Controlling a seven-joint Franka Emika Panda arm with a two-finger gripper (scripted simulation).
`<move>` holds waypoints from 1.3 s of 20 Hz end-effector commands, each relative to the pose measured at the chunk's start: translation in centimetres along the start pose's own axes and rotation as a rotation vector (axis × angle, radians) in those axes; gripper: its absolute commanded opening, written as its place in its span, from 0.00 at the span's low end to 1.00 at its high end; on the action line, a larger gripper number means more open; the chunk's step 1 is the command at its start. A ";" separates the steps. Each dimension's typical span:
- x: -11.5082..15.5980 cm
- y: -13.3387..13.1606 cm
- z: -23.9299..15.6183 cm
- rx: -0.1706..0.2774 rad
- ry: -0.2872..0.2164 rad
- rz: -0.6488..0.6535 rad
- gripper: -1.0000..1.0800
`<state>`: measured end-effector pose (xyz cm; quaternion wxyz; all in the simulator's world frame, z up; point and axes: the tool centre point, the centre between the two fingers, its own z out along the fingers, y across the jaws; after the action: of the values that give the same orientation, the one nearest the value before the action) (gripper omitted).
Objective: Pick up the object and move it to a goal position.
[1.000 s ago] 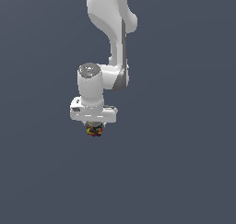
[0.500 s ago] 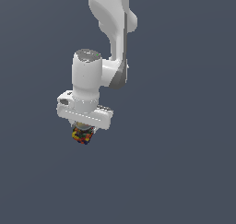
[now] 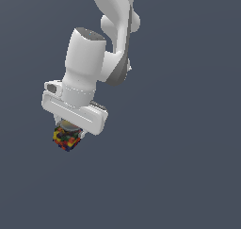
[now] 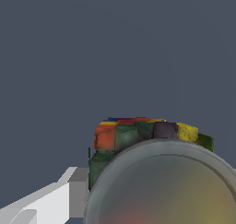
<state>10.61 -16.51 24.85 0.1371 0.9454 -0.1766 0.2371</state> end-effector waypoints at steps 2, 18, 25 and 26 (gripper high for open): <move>2.5 1.0 -2.0 -0.035 0.061 0.054 0.00; 10.5 5.5 -11.3 -0.197 0.302 0.281 0.00; 12.7 7.3 -15.7 -0.264 0.398 0.371 0.00; 12.9 7.5 -16.2 -0.272 0.409 0.382 0.00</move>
<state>11.94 -21.03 45.12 0.2436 0.8103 -0.3420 0.4089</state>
